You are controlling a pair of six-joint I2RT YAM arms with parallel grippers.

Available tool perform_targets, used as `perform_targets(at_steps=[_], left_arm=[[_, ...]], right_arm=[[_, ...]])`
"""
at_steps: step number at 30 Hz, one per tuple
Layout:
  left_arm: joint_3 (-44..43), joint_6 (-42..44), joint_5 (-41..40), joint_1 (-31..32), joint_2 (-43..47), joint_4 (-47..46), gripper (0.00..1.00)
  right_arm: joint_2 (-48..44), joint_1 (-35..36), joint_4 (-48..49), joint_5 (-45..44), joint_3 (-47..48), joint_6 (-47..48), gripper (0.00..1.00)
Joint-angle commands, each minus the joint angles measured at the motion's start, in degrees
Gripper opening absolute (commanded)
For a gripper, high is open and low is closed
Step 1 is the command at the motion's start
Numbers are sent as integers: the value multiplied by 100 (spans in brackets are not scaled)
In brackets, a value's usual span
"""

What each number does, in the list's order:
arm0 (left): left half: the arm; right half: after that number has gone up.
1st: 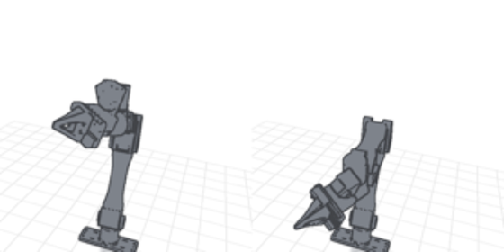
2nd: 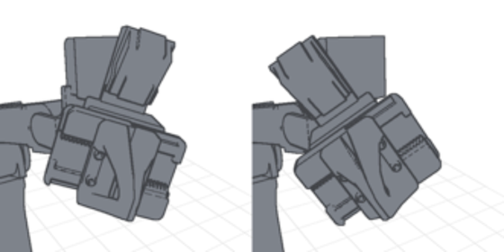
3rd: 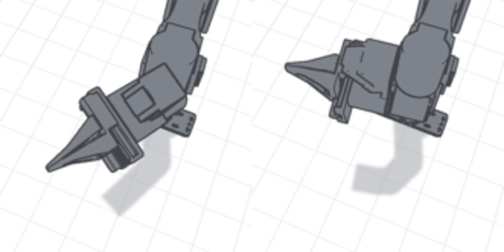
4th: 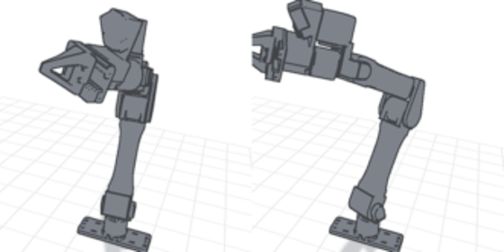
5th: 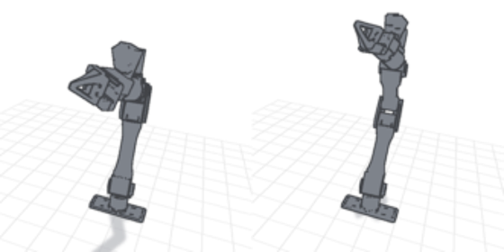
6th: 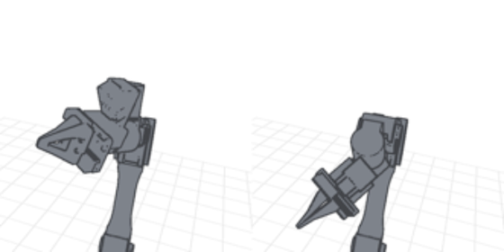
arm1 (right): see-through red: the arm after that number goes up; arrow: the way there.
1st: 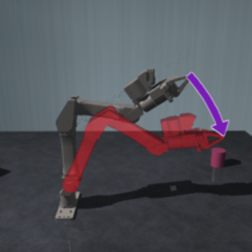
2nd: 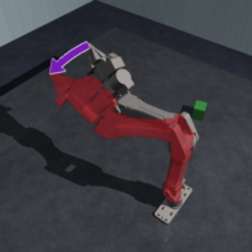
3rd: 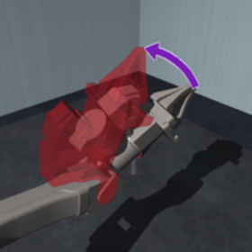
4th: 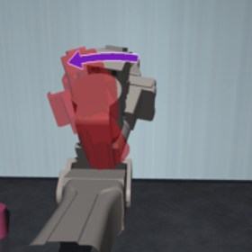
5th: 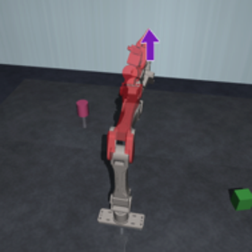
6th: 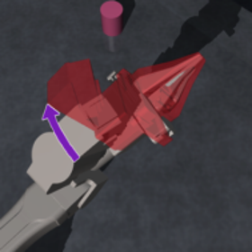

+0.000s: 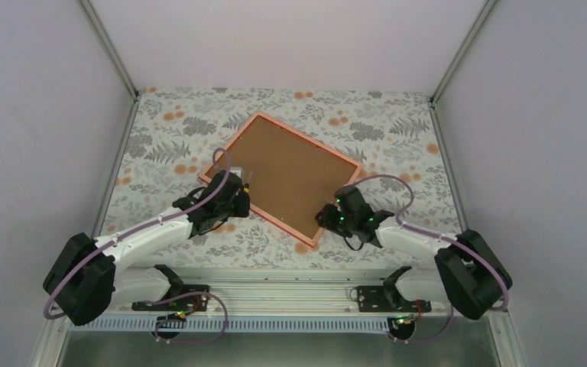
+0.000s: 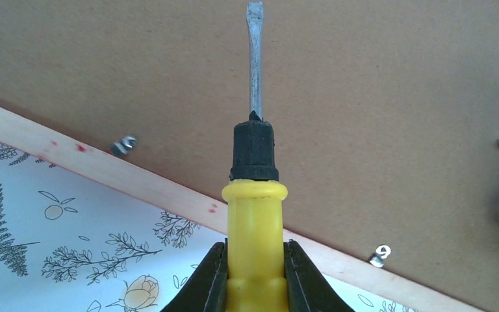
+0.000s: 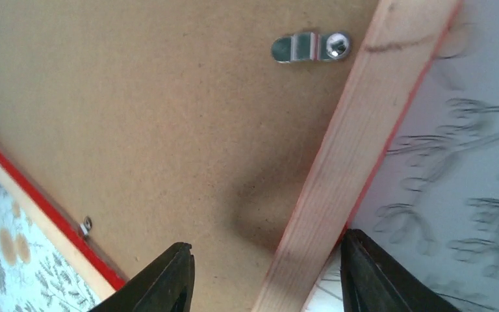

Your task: Take the photo out of the frame

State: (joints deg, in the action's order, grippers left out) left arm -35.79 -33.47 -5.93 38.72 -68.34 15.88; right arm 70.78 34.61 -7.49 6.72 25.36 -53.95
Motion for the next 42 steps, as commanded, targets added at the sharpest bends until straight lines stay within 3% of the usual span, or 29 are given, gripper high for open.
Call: perform_targets(at_steps=[1, 8, 15, 24, 29, 35, 42], left_arm=[[46, -63, -6, -31, 95, -143, 2], [26, -63, -160, -48, 222, 12, 2], [40, -25, -202, -183, 449, 146, 2], [79, 203, -134, -442, 558, 188, 2], [66, 503, 91, -514, 469, 20, 2], [51, 817, 466, -515, 379, -267, 2], [120, 1073, 744, -514, 235, -567, 2]], right_arm=[[535, 634, 392, 392, 190, -22, 50], [1231, 1418, 204, 488, 942, 454, 52], [1414, 1418, -535, 171, 1715, 1515, 60], [1410, 301, -1290, -43, 2660, 3622, 63], [1694, -437, -993, 225, 3168, 4615, 64], [2990, -1269, -590, 723, 3912, 5284, 58], [4271, -1539, -592, 920, 4929, 5712, 52]])
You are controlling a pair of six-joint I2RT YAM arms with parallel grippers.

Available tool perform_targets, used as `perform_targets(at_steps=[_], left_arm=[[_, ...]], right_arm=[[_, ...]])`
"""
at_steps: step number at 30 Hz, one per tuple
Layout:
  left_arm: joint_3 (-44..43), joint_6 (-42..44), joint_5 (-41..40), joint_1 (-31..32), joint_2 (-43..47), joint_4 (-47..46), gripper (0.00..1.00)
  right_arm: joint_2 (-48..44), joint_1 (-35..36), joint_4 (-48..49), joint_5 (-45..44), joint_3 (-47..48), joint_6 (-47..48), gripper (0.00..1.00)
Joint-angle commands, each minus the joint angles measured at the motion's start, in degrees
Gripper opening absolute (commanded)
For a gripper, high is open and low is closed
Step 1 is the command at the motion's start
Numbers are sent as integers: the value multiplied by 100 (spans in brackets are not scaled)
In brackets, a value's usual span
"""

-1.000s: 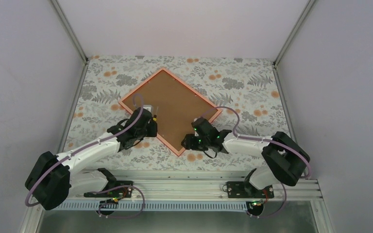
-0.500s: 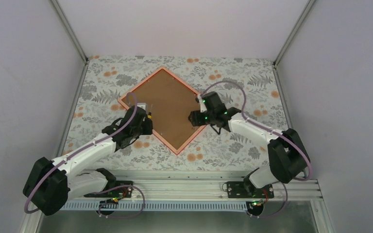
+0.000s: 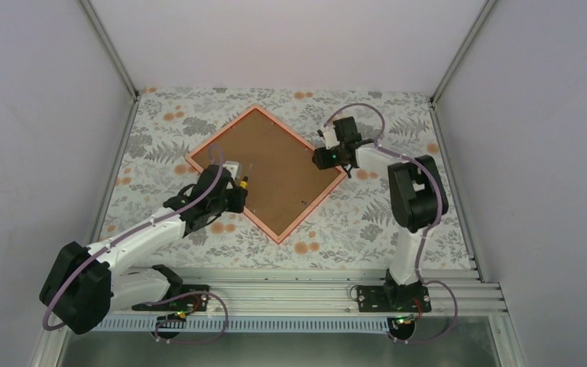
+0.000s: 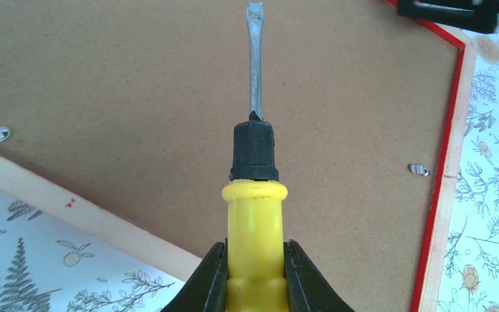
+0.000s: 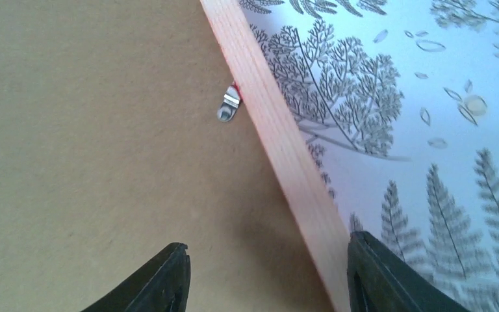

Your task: Take the photo out of the frame

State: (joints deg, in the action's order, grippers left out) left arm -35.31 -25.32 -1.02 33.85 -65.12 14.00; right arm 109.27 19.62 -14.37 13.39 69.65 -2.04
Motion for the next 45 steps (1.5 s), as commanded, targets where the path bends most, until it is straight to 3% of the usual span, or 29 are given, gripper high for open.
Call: perform_targets(at_steps=[1, 9, 14, 31, 45], left_arm=[[78, 271, 282, -27, -119, -419, 2], [121, 269, 469, -27, -265, -562, 2], [95, 247, 515, -27, -341, -608, 2], [-122, 196, 772, 308, -690, -590, 2], [-705, 30, 456, 1001, -1159, -322, 2]], right_arm=[[556, -45, 80, 226, 613, 576, 52], [1337, -79, -172, 185, 1359, 816, 49], [1457, -87, -329, 109, 1426, 902, 40], [101, -21, 404, 56, -608, -109, 4], [-1177, 291, 449, -662, -2149, -1788, 4]])
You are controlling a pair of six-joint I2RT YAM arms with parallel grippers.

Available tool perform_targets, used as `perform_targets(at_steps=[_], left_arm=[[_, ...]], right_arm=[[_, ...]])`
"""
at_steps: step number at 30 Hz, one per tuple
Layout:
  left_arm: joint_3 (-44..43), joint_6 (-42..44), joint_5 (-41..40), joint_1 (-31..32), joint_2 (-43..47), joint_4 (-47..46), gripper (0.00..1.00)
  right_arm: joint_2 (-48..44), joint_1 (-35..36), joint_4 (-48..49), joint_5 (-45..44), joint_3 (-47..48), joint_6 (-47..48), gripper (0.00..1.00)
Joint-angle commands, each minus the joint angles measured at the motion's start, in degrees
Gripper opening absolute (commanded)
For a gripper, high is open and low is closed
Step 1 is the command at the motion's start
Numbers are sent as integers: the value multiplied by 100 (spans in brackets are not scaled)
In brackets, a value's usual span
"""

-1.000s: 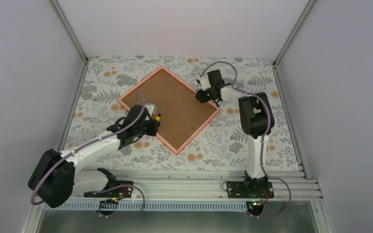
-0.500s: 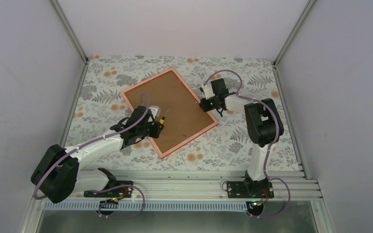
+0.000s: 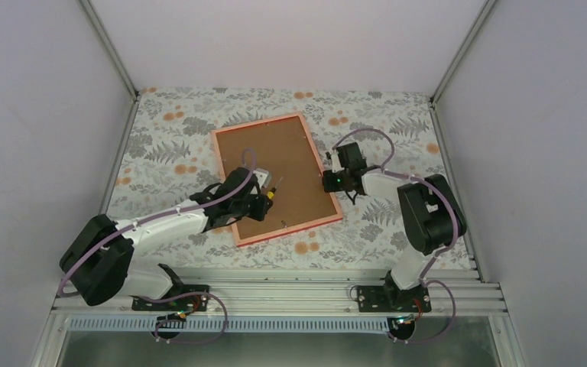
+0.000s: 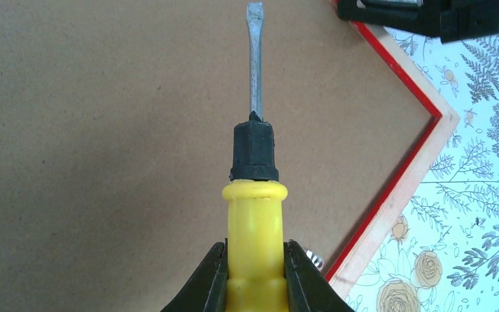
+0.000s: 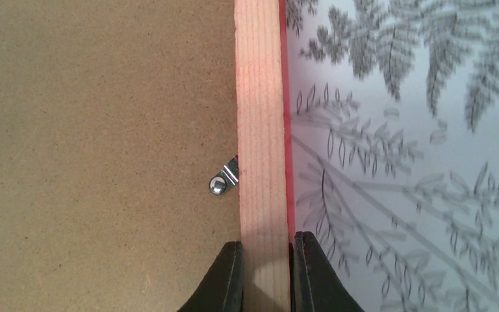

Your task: Take the photo out of the frame

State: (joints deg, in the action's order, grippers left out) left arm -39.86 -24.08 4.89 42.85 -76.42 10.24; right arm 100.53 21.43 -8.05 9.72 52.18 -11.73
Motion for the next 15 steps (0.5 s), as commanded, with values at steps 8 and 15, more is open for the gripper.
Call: perform_targets(at_steps=[8, 15], left_arm=[[-292, -150, -185, 229, -128, 36, 2], [-339, -136, -185, 382, -224, -26, 3]], right_arm=[[-940, 482, -139, -335, -1059, -1589, 4], [-1332, 799, -224, -320, -1353, -1788, 12]])
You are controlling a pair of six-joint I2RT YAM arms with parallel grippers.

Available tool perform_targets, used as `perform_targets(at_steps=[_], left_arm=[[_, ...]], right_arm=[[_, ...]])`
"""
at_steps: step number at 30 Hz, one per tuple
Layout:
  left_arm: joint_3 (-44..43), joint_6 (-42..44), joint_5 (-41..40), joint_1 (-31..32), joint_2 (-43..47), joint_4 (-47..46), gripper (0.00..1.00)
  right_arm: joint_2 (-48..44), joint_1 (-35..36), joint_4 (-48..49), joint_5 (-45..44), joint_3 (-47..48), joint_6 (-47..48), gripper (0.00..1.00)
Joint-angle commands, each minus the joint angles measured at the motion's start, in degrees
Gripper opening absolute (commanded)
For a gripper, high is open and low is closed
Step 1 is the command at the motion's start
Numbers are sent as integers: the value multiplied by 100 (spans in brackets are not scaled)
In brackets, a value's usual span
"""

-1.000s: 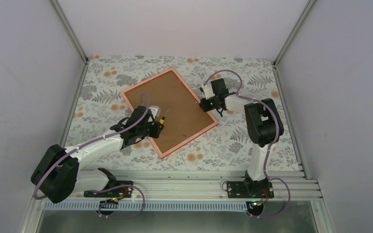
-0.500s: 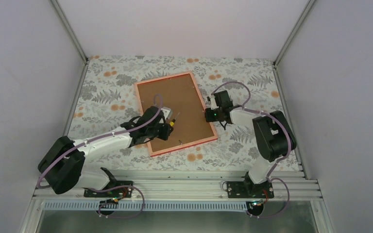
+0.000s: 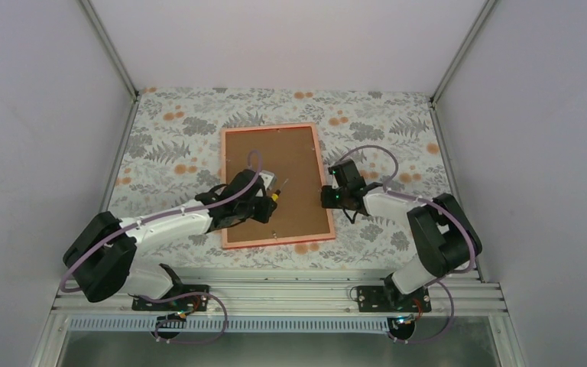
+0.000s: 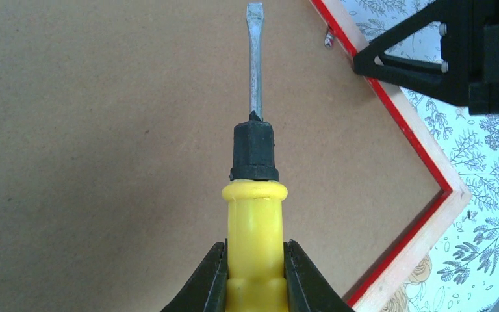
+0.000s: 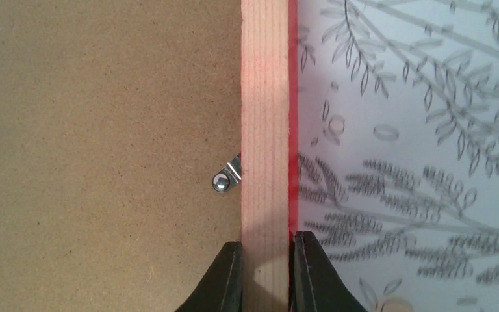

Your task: Take the photo out of the frame

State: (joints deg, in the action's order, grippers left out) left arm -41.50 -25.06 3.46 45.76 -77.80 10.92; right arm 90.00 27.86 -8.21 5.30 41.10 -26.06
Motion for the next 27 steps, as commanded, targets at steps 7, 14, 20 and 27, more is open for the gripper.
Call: perform_targets(at_steps=[7, 14, 20, 27], left_arm=[[-385, 8, -41, 369, -432, -135, 3], [-870, 110, -122, 654, -990, -22, 2], [-1254, 130, -121, 783, -1535, 33, 2], [-1784, 150, -27, 962, -2208, 137, 2]], right_arm=[[-862, 181, -325, -14, -595, -337, 18], [-985, 334, -96, 222, -859, -340, 25], [-981, 371, 39, 260, -1024, -338, 25], [-1003, 380, 124, 213, -1113, -389, 14]])
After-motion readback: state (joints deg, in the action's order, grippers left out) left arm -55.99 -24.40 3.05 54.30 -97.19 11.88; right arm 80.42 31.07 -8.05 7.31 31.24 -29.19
